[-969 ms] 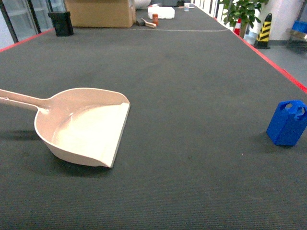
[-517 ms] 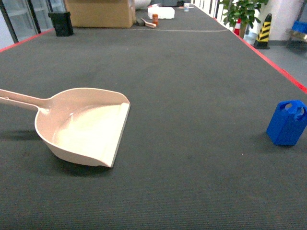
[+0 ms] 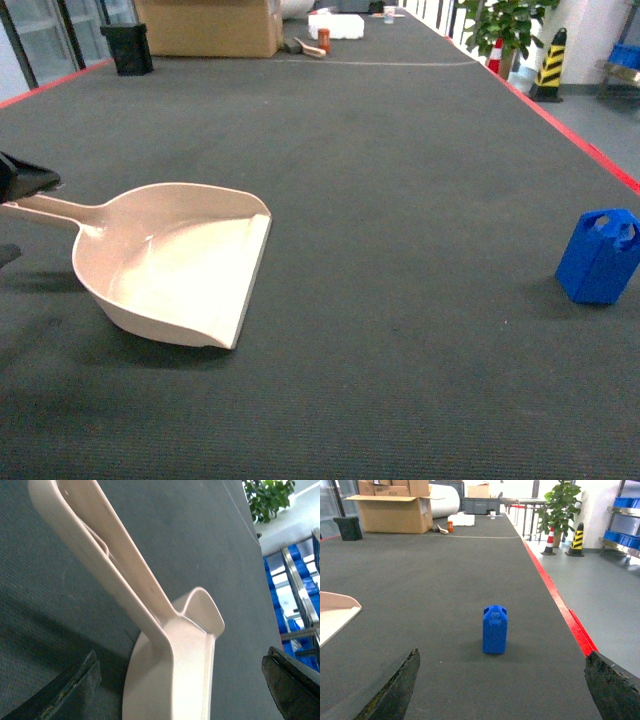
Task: Place part in tray to right shelf
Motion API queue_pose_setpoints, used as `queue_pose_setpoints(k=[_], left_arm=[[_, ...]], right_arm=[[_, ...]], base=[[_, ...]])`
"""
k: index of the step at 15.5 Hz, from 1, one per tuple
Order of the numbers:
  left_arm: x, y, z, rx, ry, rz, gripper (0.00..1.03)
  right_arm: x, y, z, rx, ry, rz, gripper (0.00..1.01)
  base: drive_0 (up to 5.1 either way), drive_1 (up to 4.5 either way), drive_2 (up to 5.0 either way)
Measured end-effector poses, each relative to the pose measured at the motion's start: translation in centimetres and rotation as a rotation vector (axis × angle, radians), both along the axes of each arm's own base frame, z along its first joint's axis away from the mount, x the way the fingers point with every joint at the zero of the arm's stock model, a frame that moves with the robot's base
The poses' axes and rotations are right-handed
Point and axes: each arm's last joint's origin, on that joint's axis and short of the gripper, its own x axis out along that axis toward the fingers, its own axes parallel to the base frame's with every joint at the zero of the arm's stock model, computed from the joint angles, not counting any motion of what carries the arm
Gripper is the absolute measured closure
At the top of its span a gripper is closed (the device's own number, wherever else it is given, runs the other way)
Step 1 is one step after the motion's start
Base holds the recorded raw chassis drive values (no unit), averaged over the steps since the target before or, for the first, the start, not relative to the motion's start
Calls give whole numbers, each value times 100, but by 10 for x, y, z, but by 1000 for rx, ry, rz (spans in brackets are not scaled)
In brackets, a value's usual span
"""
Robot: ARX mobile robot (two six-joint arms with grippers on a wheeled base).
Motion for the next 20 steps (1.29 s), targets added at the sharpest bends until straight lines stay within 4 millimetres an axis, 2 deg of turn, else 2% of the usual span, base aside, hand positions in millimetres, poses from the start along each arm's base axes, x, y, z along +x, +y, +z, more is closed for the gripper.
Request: queue_pose_setpoints(k=[3, 8, 14, 15, 17, 20], left_arm=[[35, 20, -11, -53, 2, 55, 5], [69, 28, -25, -125, -30, 59, 6], [86, 30, -36, -228, -65, 72, 80], [85, 28, -32, -274, -98, 69, 85], [73, 18, -22, -314, -148, 40, 88], [56, -12, 14, -336, -256, -49, 90]], right_arm=[[0, 0, 0, 0, 0, 0, 3], [0, 0, 0, 0, 0, 0, 3], [0, 0, 0, 0, 0, 0, 3], [0, 0, 0, 0, 0, 0, 3], [0, 0, 0, 0, 0, 0, 3], [0, 0, 0, 0, 0, 0, 3]], base=[[0, 0, 0], [0, 0, 0], [0, 0, 0], [0, 0, 0], [0, 0, 0], [0, 0, 0]])
